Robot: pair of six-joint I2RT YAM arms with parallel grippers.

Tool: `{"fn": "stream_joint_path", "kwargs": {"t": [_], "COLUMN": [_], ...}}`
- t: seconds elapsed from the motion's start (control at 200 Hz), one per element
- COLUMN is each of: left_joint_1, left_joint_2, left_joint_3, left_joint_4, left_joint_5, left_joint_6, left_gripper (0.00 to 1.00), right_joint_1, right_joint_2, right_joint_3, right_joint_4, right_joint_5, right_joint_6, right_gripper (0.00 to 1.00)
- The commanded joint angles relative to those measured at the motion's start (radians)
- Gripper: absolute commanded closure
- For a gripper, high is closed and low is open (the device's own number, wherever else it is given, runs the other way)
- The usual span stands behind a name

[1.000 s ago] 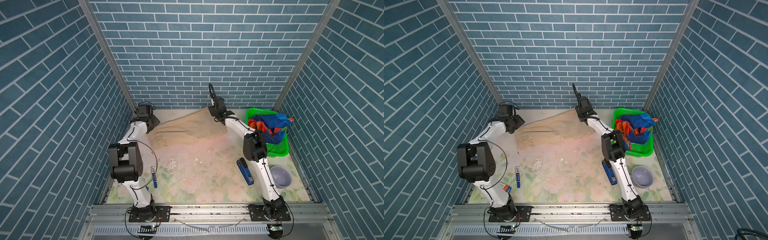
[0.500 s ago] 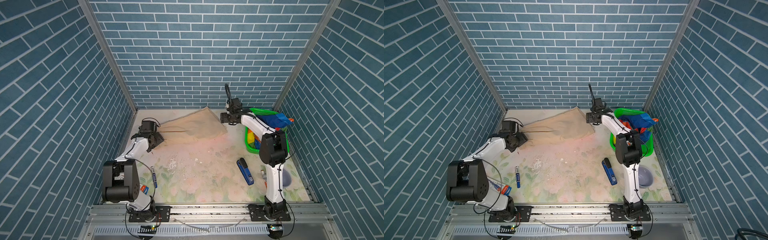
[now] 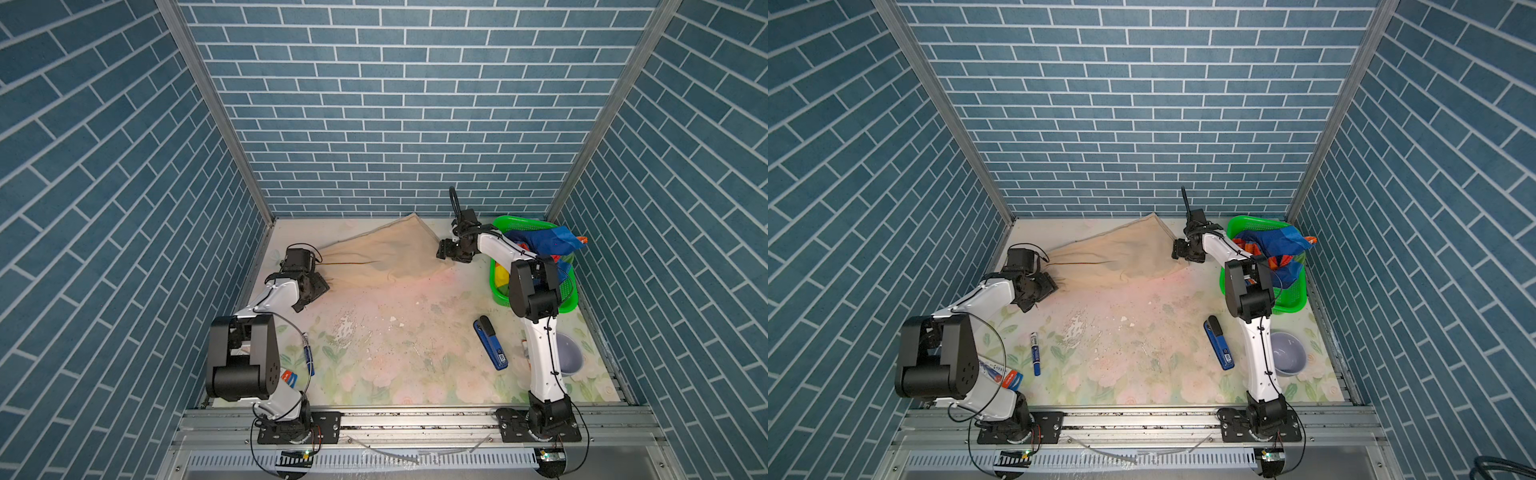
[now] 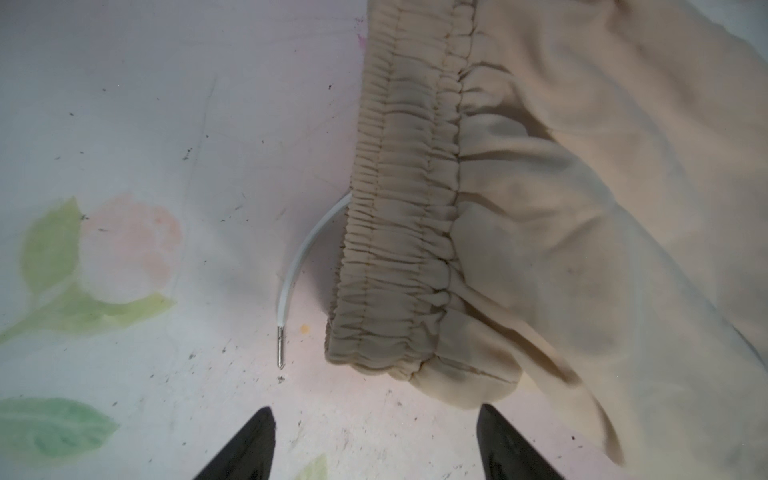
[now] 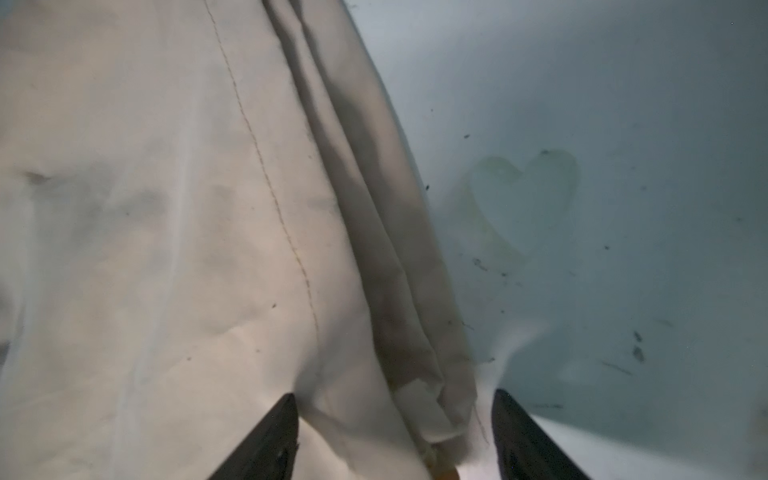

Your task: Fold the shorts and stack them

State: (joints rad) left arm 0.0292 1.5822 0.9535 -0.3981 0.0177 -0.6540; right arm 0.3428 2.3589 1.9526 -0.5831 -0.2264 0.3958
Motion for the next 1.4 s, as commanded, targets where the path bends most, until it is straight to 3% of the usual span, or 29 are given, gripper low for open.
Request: {"fn": "stream_joint_path", "kwargs": {"t": [0.0, 0.11, 0.2, 0.555, 0.83, 0.935, 1.0, 1.1, 1.205, 1.395], "left_joint_1": [-0.002, -0.002, -0.002, 0.0, 0.006, 0.011, 0.011, 0.012, 0.038, 0.156], "left_joint_2": [0.038, 0.059, 0.055, -0.108, -0.231, -0.257, -0.257, -0.238, -0.213, -0.242], "left_joint_3": [0.025, 0.041, 0.048, -0.009, -0.055, -0.066, -0.075, -0.092, -0.113, -0.14], "left_joint_4": [0.025, 0.03, 0.025, -0.022, -0.075, -0.088, -0.087, -0.061, -0.005, 0.088], "left_joint_5": [0.003, 0.012, 0.017, 0.009, 0.006, 0.015, 0.032, 0.063, 0.132, 0.279], "left_joint_6": [0.011, 0.007, 0.008, 0.012, 0.022, 0.027, 0.028, 0.022, -0.008, -0.087], "left_gripper": [0.26, 0.27, 0.28, 0.27, 0.24, 0.22, 0.21, 0.2, 0.22, 0.22], "right_joint_1": [-0.007, -0.014, -0.019, -0.025, -0.019, -0.016, -0.004, 0.049, 0.189, 0.453], "right_joint_2": [0.031, 0.012, -0.037, -0.434, -0.616, -0.672, -0.709, -0.755, -0.76, -0.569], "right_joint_3": [0.035, -0.012, -0.089, -0.527, -0.71, -0.718, -0.708, -0.655, -0.569, -0.363], "right_joint_4": [-0.016, 0.019, 0.061, 0.169, 0.147, 0.118, 0.097, 0.044, 0.024, 0.099], "right_joint_5": [-0.038, -0.054, -0.05, 0.075, 0.122, 0.133, 0.186, 0.288, 0.444, 0.537], "right_joint_6": [0.038, 0.055, 0.068, 0.116, 0.132, 0.123, 0.113, 0.073, -0.039, -0.34], "right_gripper": [0.42, 0.81, 1.0, 1.0, 1.0, 0.61, 0.49, 0.42, 0.35, 0.24]}}
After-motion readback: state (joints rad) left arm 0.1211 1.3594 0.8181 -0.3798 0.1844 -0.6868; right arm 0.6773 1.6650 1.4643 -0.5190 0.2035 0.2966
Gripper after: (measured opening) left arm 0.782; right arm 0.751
